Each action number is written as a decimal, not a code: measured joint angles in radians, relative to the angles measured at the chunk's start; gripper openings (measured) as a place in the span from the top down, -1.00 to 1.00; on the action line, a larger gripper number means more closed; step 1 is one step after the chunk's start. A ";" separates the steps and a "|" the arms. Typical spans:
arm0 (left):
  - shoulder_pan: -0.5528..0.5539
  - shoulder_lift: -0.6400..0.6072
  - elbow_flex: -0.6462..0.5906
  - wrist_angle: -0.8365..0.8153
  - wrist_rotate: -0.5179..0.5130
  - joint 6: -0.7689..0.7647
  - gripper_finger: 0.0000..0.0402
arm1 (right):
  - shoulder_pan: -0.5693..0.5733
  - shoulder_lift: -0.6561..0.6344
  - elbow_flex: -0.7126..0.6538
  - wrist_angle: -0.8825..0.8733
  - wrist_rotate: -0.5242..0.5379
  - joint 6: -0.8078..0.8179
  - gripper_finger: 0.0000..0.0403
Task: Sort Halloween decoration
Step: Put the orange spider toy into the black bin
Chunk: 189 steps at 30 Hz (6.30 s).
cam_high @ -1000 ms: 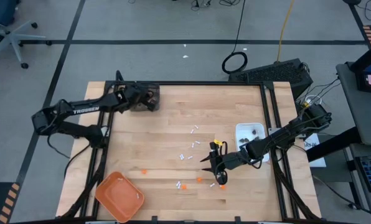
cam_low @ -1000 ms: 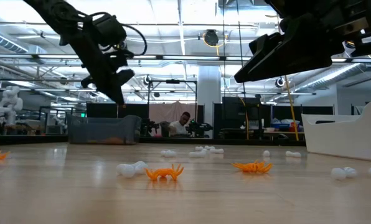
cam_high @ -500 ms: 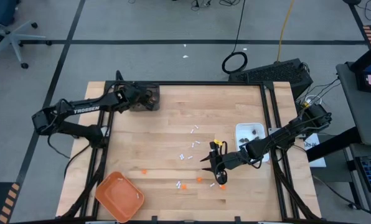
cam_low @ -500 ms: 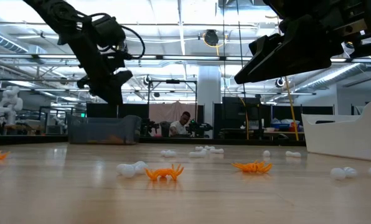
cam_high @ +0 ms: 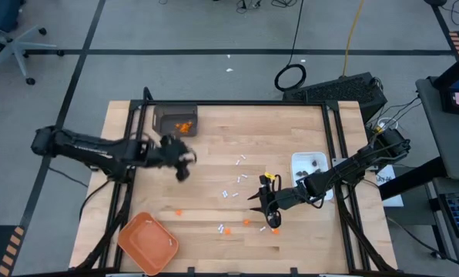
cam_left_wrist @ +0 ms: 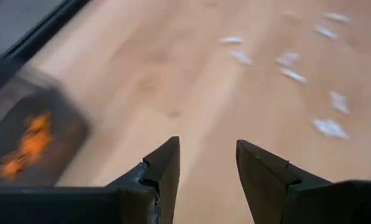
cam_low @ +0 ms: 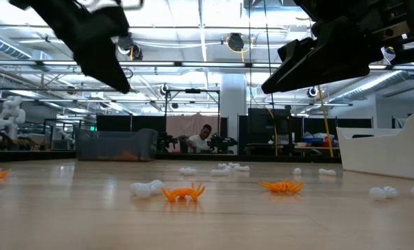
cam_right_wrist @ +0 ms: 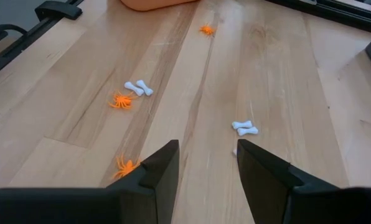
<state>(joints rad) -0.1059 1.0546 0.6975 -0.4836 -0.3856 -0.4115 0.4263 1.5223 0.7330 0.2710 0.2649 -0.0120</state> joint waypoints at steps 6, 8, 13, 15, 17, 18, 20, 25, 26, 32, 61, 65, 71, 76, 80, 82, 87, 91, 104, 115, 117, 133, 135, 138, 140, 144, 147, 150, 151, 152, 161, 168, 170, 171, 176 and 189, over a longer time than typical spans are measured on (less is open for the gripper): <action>-0.271 0.040 0.000 0.001 -0.046 0.090 0.22 | 0.000 0.000 0.000 0.001 0.000 0.000 0.28; -0.335 0.057 0.000 0.001 -0.039 0.149 0.22 | 0.000 0.000 0.000 0.001 0.000 0.001 0.28; -0.432 0.102 0.000 0.004 0.012 0.311 0.22 | 0.000 0.000 0.000 0.001 0.000 0.012 0.28; -0.451 0.123 0.000 0.003 0.019 0.316 0.22 | 0.000 0.000 0.000 0.002 0.000 0.012 0.28; -0.461 0.143 0.000 0.006 0.039 0.313 0.22 | 0.000 0.000 0.000 0.001 0.000 0.012 0.28; -0.463 0.154 0.000 0.007 0.062 0.311 0.22 | 0.000 0.000 0.000 0.002 0.000 0.012 0.28; -0.466 0.178 0.000 0.007 0.096 0.285 0.22 | 0.000 0.000 0.000 0.002 0.000 0.012 0.28; -0.463 0.244 0.000 0.004 0.216 0.252 0.22 | -0.001 0.000 0.000 0.002 0.000 0.011 0.28; -0.463 0.256 0.000 0.004 0.235 0.256 0.22 | -0.002 0.000 0.000 0.002 0.000 0.011 0.28; -0.462 0.325 0.011 0.002 0.326 0.299 0.22 | -0.015 0.011 0.000 0.018 0.000 0.011 0.28; -0.326 0.428 0.056 -0.078 0.519 0.428 0.22 | -0.032 0.048 0.000 0.067 -0.008 0.024 0.28; -0.327 0.465 0.056 -0.077 0.519 0.454 0.22 | -0.032 0.048 0.000 0.067 -0.008 0.025 0.28; -0.326 0.523 0.060 -0.070 0.518 0.472 0.22 | -0.032 0.048 0.000 0.067 -0.008 0.026 0.28; -0.326 0.523 0.059 -0.069 0.511 0.474 0.37 | -0.032 0.048 0.000 0.067 -0.008 0.025 0.28; -0.326 0.523 0.059 -0.068 0.508 0.480 0.65 | -0.032 0.048 0.000 0.067 -0.008 0.025 0.28; -0.327 0.524 0.058 -0.066 0.511 0.501 0.81 | -0.032 0.048 0.000 0.067 -0.008 0.025 0.28; -0.327 0.513 0.062 -0.072 0.517 0.523 0.95 | -0.032 0.048 0.000 0.067 -0.008 0.025 0.28; -0.328 0.487 0.103 -0.127 0.505 0.514 0.95 | -0.032 0.048 0.000 0.066 -0.008 0.024 0.28; -0.414 0.387 0.256 -0.087 -0.005 0.471 0.98 | 0.012 0.040 0.001 0.024 -0.008 0.071 0.28; -0.523 0.386 0.258 0.135 -0.361 0.420 0.99 | 0.020 0.037 0.109 -0.353 0.158 0.254 0.28; -0.535 0.386 0.258 0.158 -0.392 0.372 0.99 | 0.014 0.037 0.109 -0.395 0.159 0.284 0.28; -0.523 0.386 0.241 0.216 -0.490 0.486 0.99 | -0.014 0.142 0.109 -0.170 0.180 0.096 0.28; -0.522 0.386 0.241 0.213 -0.480 0.525 0.99 | -0.014 0.165 0.109 -0.146 0.178 0.062 0.28; -0.533 0.395 0.241 0.214 -0.430 0.543 0.99 | -0.014 0.184 0.109 -0.117 0.177 0.029 0.28; -0.573 0.423 0.241 0.221 -0.447 0.610 0.99 | -0.014 0.190 0.109 -0.105 0.177 0.019 0.28; -0.647 0.503 0.241 0.274 -0.485 0.939 0.99 | -0.014 0.194 0.109 -0.095 0.177 -0.001 0.28; -0.674 0.544 0.240 0.317 -0.496 1.160 0.99 | -0.014 0.194 0.109 -0.082 0.177 -0.001 0.28; -0.685 0.560 0.240 0.349 -0.514 1.244 0.99 | -0.014 0.194 0.109 -0.068 0.176 -0.001 0.28; -0.684 0.559 0.240 0.358 -0.526 1.260 0.99 | -0.014 0.194 0.109 -0.066 0.176 -0.001 0.28; -0.683 0.559 0.240 0.359 -0.533 1.275 0.99 | -0.014 0.194 0.109 -0.065 0.176 -0.001 0.28; -0.681 0.560 0.240 0.373 -0.544 1.339 0.99 | -0.014 0.194 0.109 -0.065 0.176 -0.003 0.28; -0.680 0.560 0.240 0.372 -0.544 1.336 0.99 | -0.014 0.194 0.109 -0.065 0.176 -0.003 0.28; -0.680 0.560 0.240 0.372 -0.544 1.336 0.99 | -0.014 0.194 0.109 -0.065 0.176 -0.003 0.28; -0.680 0.560 0.240 0.371 -0.544 1.335 0.99 | -0.014 0.194 0.109 -0.065 0.176 -0.003 0.28; -0.678 0.560 0.240 0.371 -0.544 1.294 0.99 | -0.014 0.194 0.109 -0.065 0.175 -0.003 0.28; -0.645 0.560 0.240 0.382 -0.529 1.206 0.99 | -0.014 0.194 0.109 -0.065 0.175 -0.003 0.28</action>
<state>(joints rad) -0.7509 1.6146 0.9379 -0.1020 -0.9147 0.7941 0.4118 1.7164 0.8417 0.2058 0.4404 -0.0154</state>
